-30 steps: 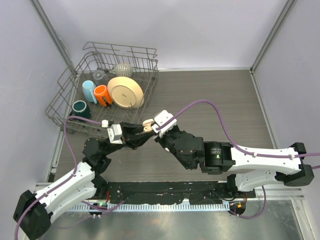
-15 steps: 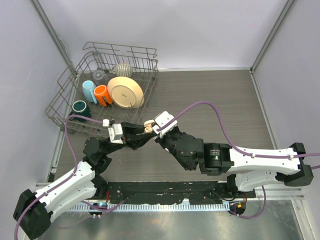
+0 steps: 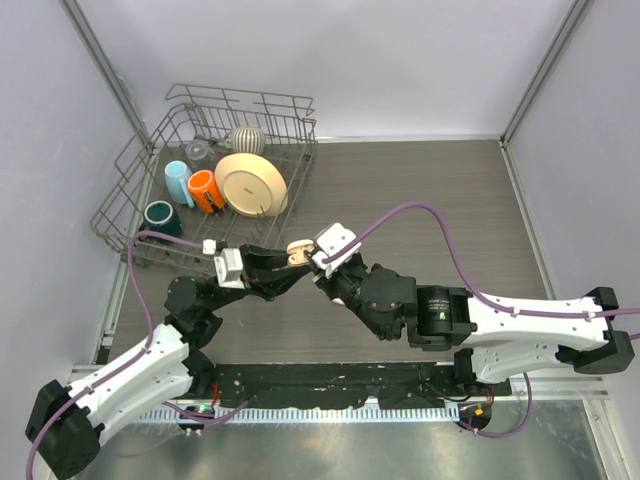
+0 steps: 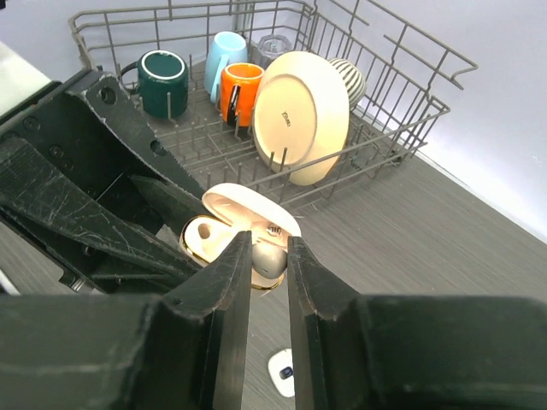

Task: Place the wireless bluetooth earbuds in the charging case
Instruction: Place the earbud in the charging case, then pick up the earbud from the center of the board.

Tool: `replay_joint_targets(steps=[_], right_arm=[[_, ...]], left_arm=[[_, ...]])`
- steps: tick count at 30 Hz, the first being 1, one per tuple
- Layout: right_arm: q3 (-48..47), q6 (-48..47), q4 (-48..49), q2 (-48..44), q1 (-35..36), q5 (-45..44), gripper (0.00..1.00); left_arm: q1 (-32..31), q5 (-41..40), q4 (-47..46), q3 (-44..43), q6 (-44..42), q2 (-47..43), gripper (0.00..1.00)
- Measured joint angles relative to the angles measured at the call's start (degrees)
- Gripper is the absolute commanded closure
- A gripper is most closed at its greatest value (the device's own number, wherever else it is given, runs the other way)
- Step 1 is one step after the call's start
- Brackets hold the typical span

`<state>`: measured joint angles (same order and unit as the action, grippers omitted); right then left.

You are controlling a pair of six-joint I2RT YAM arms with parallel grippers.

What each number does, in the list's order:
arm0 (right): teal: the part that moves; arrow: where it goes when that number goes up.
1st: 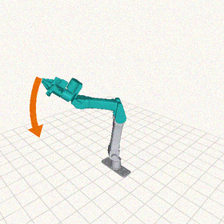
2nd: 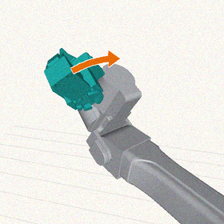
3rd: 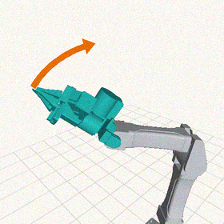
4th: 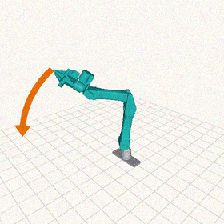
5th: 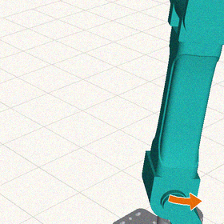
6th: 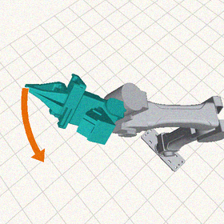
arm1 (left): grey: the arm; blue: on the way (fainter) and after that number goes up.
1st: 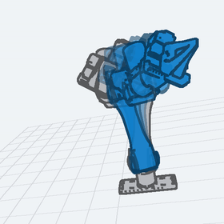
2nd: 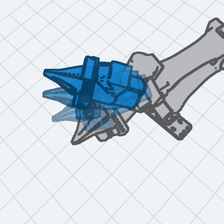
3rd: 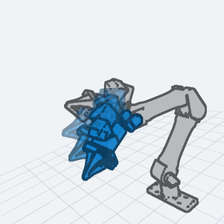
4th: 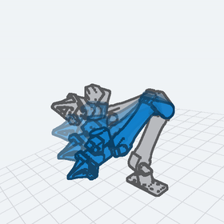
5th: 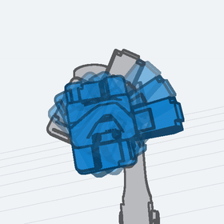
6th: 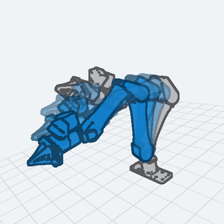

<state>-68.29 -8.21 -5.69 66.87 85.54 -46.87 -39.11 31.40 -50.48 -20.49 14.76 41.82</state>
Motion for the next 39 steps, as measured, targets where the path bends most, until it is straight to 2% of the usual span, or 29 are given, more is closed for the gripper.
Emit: replay_joint_targets(steps=[6, 8, 11, 12, 14, 15, 21, 24, 29, 33, 35, 36, 37, 39], right_arm=[[-0.07, 1.99, -3.5, -0.13, -0.24, 2.64, 0.99], [-0.35, 2.64, -4.2, -0.2, -0.44, 3.08, 0.94], [-0.61, 3.56, -4.79, -0.37, -0.57, 3.52, 0.65], [-0.61, 3.89, -4.92, -0.5, -0.59, 3.65, 0.5], [-0.61, 5.14, -4.85, -0.94, -0.57, 4.59, 0.39], [-0.63, 5.75, -5.35, -1.66, -0.46, 6.14, 0.28], [-0.57, 8.98, -4.59, -5.68, 0.02, 8.02, 0.08], [-0.59, 10.78, -2.69, -9.9, 0.0, 5.79, 0.03], [-0.83, 14.47, -0.98, -15.28, -0.39, -5.79, 0.02], [-2.56, 20.87, -6.29, -16.02, -3.82, -14.97, 0.03], [-3.54, 25.88, -12.15, -15.37, -10.47, -13.44, 0.07], [-3.67, 28.2, -14.47, -14.86, -14.64, -11.28, 0.15], [-3.78, 31.47, -17.64, -13.68, -22.43, -6.45, 0.2], [-2.69, 36.39, -21.33, -10.73, -33.16, 0.96, 0.28]], left_arm=[[-0.31, -0.07, -0.63, 0.0, 0.24, 0.07, 1.0], [-0.37, -0.09, -0.79, 0.0, 0.28, 0.22, 1.0], [-0.39, -0.07, -1.14, 0.0, 0.33, 0.33, 1.0], [-0.44, -0.07, -1.18, 0.0, 0.33, 0.31, 1.0], [-0.5, -0.33, -1.29, 0.0, 0.24, 0.35, 1.0], [-0.5, -0.94, -1.62, 0.02, 0.26, 0.48, 1.0], [-0.46, -2.29, -3.56, 0.02, 0.28, 0.52, 1.0], [-0.46, -2.45, -3.78, 0.02, 0.28, 0.44, 1.0], [-0.46, -2.47, -3.78, 0.02, 0.31, -0.31, 1.0], [-0.46, -2.49, -3.8, 0.07, 0.35, -1.64, 1.0], [-0.46, -2.49, -3.87, 0.07, 0.48, -2.16, 1.0], [-0.46, -2.49, -3.91, 0.07, 0.57, -2.38, 1.0], [-0.46, -2.51, -3.98, 0.07, 0.79, -2.54, 1.0], [-0.46, -2.51, -3.98, 0.07, 1.05, -2.78, 1.0]])
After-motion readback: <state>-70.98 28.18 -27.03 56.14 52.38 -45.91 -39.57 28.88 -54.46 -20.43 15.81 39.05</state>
